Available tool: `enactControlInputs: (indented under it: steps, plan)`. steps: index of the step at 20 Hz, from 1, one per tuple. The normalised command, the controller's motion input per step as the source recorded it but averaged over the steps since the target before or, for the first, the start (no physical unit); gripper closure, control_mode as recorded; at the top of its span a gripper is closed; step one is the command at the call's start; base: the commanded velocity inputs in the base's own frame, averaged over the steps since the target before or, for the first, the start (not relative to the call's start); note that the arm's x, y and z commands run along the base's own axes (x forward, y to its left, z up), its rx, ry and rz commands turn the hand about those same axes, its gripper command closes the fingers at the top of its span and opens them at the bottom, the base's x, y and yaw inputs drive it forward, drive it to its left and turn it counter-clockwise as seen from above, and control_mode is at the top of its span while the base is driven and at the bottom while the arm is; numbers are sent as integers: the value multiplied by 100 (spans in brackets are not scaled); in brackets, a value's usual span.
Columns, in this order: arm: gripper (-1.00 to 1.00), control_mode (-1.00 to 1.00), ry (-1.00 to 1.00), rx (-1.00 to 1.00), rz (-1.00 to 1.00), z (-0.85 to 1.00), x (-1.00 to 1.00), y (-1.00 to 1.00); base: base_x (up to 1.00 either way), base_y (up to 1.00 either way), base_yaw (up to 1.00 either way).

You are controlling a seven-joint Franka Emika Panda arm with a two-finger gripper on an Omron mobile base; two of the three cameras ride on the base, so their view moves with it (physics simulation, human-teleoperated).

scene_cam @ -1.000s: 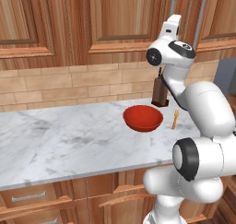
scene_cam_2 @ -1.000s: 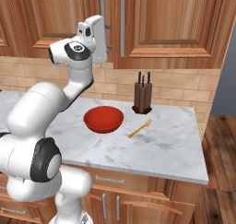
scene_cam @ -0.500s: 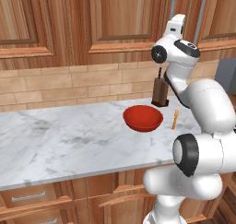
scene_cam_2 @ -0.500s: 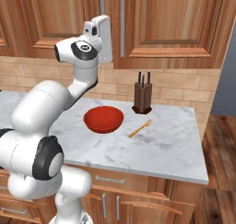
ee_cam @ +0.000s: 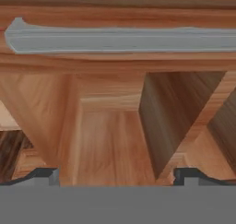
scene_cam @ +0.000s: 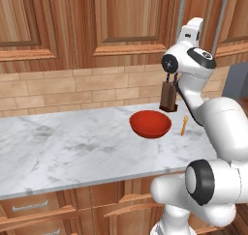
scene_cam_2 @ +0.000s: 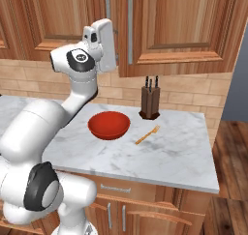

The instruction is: Pick the pan from the cabinet and place it on the stove. Then turn on the stove burner for the pan.

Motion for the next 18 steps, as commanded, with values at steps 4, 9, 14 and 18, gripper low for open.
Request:
enactControlInputs:
  steps: [4, 9, 14, 18]
  plan:
    - [-100, -100, -6, 0, -12, 0, -87, -29, 0, 0, 0]
    - [-100, -100, 0, 2, -7, 0, -59, -55, 0, 0, 0]
    - [-100, -100, 0, 5, -2, 0, -41, -70, 0, 0, 0]
    - [-100, -100, 0, 6, -2, 0, -41, -72, 0, 0, 0]
